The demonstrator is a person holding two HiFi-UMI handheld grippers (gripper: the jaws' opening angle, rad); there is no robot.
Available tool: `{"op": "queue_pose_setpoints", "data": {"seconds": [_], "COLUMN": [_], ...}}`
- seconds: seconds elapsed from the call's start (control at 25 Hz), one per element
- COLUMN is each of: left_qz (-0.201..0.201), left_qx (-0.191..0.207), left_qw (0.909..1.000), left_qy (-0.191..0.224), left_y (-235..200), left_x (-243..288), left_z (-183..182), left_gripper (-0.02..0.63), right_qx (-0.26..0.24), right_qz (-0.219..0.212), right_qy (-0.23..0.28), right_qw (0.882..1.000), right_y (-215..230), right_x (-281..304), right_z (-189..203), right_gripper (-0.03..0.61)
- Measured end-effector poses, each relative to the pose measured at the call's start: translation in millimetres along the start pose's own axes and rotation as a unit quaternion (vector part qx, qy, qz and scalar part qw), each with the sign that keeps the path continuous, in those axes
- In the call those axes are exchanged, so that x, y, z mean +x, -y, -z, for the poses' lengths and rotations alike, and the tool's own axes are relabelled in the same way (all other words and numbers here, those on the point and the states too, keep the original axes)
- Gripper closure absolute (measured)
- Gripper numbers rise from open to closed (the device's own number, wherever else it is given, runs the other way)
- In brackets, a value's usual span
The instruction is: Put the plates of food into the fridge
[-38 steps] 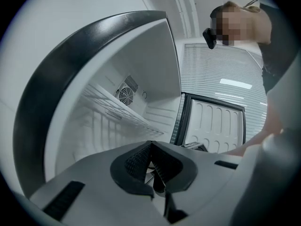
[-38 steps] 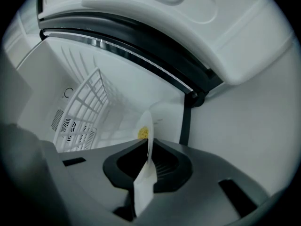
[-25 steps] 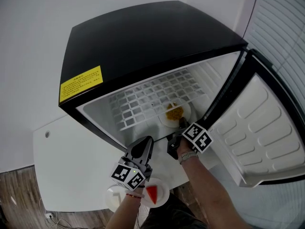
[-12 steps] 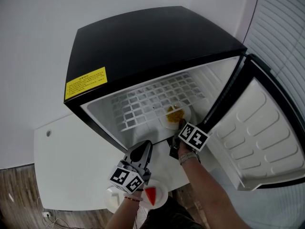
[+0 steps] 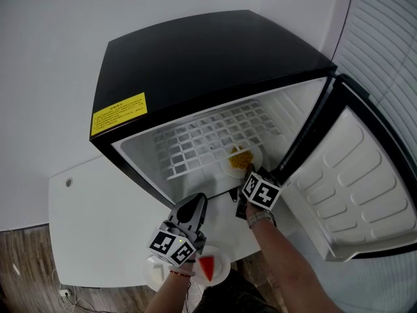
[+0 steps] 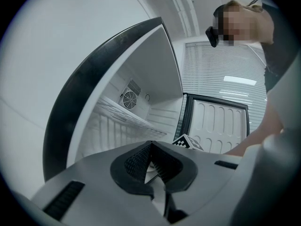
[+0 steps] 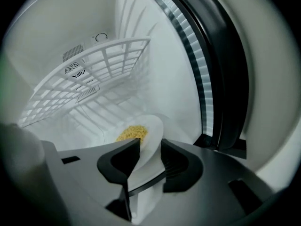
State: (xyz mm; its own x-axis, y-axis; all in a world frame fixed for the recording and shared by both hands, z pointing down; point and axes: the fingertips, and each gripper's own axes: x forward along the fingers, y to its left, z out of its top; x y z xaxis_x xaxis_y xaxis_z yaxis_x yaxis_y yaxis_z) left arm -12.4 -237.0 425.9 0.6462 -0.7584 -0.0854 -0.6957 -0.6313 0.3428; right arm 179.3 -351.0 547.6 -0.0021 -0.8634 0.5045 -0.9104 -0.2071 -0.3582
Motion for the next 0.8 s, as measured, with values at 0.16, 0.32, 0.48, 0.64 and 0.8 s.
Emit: {"op": "queue_pose_setpoints", "data": {"seconds": [0.16,0.32,0.48,0.64,0.8], "left_qz": [-0.002,-0.002,-0.002,-0.002,0.004], "left_qx": [0.000,0.001,0.004,0.010,0.021], "left_qw": [1.0000,1.0000,1.0000,0.9999,0.9998], "left_qy": [-0.001,-0.002,-0.002,-0.001,0.005], "left_y": [2,4,6,10,17], "left_x": [-1,-3,-5,-10,-16], "left_z": [-1,0,-3,-11,-21], "left_gripper": [0.607,0.607,0.607,0.607,0.607], "right_qx": [-0.033,-0.065,-0.097,-0.133,-0.156], "right_qz": [0.004,-0.003,-0.001,-0.042,-0.088], "right_qy": [0.008,0.028,0.062,0.080,0.098], "right_qw": [0.999,0.998,0.993,0.987,0.979], "right_y": [1,0,-2,-19,-43], "right_x": [-1,-1,-14,-30,-58], "right_z": [-1,-4,-12,-11,-12], "right_gripper": [0.443,0.440,0.425,0.425,0.425]}}
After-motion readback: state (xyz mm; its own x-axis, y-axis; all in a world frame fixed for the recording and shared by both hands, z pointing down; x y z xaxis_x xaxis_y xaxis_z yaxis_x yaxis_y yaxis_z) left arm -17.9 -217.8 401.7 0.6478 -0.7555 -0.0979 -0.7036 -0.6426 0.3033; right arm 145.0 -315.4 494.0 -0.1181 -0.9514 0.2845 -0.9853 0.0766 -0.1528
